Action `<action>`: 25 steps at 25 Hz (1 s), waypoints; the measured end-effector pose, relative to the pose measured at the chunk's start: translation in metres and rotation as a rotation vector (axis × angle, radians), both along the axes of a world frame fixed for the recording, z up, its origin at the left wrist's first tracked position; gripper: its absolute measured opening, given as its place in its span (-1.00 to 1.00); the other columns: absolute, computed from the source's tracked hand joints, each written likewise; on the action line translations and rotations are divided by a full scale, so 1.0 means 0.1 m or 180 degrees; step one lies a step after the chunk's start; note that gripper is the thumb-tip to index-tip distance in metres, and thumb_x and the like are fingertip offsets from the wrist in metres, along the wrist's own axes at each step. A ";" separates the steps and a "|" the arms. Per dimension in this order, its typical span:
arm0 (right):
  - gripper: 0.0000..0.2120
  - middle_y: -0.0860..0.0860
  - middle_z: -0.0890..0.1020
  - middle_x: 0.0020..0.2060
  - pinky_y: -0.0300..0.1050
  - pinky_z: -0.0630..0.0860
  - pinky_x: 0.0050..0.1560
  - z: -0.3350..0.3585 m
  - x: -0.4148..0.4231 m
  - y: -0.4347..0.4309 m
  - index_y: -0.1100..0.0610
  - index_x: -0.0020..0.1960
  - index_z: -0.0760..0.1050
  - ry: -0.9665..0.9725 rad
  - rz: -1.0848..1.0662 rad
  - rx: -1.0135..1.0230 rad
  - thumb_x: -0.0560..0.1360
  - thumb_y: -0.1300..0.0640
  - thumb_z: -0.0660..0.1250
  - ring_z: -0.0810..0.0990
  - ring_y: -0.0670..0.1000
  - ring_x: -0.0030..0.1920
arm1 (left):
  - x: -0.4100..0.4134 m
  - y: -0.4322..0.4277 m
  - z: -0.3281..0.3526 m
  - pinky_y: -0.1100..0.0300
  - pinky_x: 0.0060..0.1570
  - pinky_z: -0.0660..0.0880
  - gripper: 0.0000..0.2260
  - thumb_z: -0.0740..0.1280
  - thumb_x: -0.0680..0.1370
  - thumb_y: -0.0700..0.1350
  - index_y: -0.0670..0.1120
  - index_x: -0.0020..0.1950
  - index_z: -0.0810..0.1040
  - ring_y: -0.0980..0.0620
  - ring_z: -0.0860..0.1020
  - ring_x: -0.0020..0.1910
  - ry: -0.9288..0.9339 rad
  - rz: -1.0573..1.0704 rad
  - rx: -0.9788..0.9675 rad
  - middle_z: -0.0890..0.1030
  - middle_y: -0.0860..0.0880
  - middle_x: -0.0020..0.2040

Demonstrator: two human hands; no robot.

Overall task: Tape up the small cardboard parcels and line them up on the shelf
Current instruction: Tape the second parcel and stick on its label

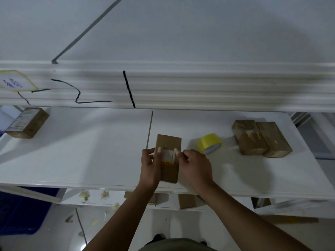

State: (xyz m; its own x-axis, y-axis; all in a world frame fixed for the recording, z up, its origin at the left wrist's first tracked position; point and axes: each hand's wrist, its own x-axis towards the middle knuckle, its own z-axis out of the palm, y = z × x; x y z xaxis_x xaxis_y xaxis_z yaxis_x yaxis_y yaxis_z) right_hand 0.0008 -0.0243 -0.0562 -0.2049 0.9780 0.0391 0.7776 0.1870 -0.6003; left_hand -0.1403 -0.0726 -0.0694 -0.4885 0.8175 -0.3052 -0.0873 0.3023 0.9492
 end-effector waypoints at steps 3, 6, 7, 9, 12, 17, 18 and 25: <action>-0.63 -0.02 0.54 -0.15 0.02 0.50 -0.10 -0.02 0.00 0.05 -0.03 -0.11 0.36 -0.0330 0.0450 -0.0397 0.72 -0.20 -0.01 0.61 0.11 -0.09 | 0.04 -0.01 -0.02 0.17 -0.19 0.69 -0.59 0.32 0.61 0.28 0.06 0.29 0.37 0.04 0.67 0.02 0.0058 0.0046 -0.0106 0.59 -0.04 0.14; -0.61 -0.04 0.47 -0.13 0.04 0.49 -0.09 -0.05 -0.02 0.04 -0.07 -0.12 0.29 -0.0022 0.0558 -0.0798 0.61 -0.36 0.04 0.55 0.09 -0.09 | 0.02 0.01 -0.03 0.20 -0.28 0.63 -0.54 0.47 0.50 0.32 0.08 0.21 0.45 0.07 0.69 -0.08 0.0273 0.0335 -0.0214 0.65 0.01 0.04; -0.62 -0.02 0.47 -0.14 0.03 0.47 -0.10 -0.06 -0.03 0.03 -0.06 -0.15 0.29 0.0233 0.0491 -0.0924 0.61 -0.34 0.12 0.54 0.09 -0.11 | 0.03 0.01 -0.04 0.19 -0.27 0.63 -0.55 0.47 0.49 0.34 0.10 0.19 0.48 0.07 0.69 -0.08 0.0329 0.0442 -0.0178 0.66 0.02 0.03; -0.68 0.02 0.50 -0.13 0.01 0.46 -0.10 -0.08 -0.06 0.02 -0.05 -0.17 0.33 0.0764 0.0374 -0.1016 0.62 -0.23 0.25 0.54 0.09 -0.11 | 0.06 -0.01 -0.05 0.17 -0.23 0.67 -0.53 0.44 0.46 0.39 0.12 0.18 0.50 0.07 0.70 -0.06 0.0221 0.0589 -0.0058 0.67 0.03 0.05; -0.65 0.01 0.45 -0.13 -0.05 0.44 -0.12 -0.10 -0.05 0.00 -0.09 -0.24 0.29 0.1020 0.0286 -0.0845 0.60 -0.20 0.33 0.50 0.03 -0.14 | 0.09 -0.03 -0.06 -0.06 -0.03 0.72 -0.47 0.41 0.47 0.40 0.06 0.24 0.51 -0.03 0.69 0.01 -0.0113 0.0594 -0.0199 0.65 -0.02 0.09; -0.60 0.01 0.43 -0.21 -0.13 0.33 -0.24 -0.16 0.03 0.05 -0.05 -0.27 0.28 0.0931 0.0184 -0.0776 0.59 -0.20 0.36 0.45 0.00 -0.23 | 0.10 0.02 -0.10 0.05 -0.07 0.70 -0.61 0.39 0.62 0.23 0.00 0.30 0.53 -0.06 0.69 0.06 -0.0273 0.0252 -0.0261 0.67 -0.06 0.11; -0.59 0.00 0.43 -0.24 -0.13 0.31 -0.27 -0.15 0.07 0.11 -0.02 -0.26 0.30 0.0895 0.0124 -0.0752 0.59 -0.20 0.37 0.45 -0.02 -0.26 | 0.12 0.02 -0.11 0.12 -0.11 0.68 -0.66 0.36 0.66 0.14 -0.03 0.35 0.54 -0.08 0.70 0.08 -0.0534 0.0020 -0.0168 0.69 -0.09 0.12; -0.70 0.05 0.68 -0.11 0.09 0.67 -0.13 -0.08 0.34 0.39 0.09 -0.05 0.54 0.0833 0.0070 -0.0977 0.63 -0.14 0.35 0.71 0.09 -0.13 | 0.17 0.04 -0.27 0.02 0.15 0.67 -0.72 0.29 0.72 0.00 0.00 0.42 0.57 -0.01 0.70 0.19 0.0046 -0.0575 0.0274 0.73 -0.02 0.20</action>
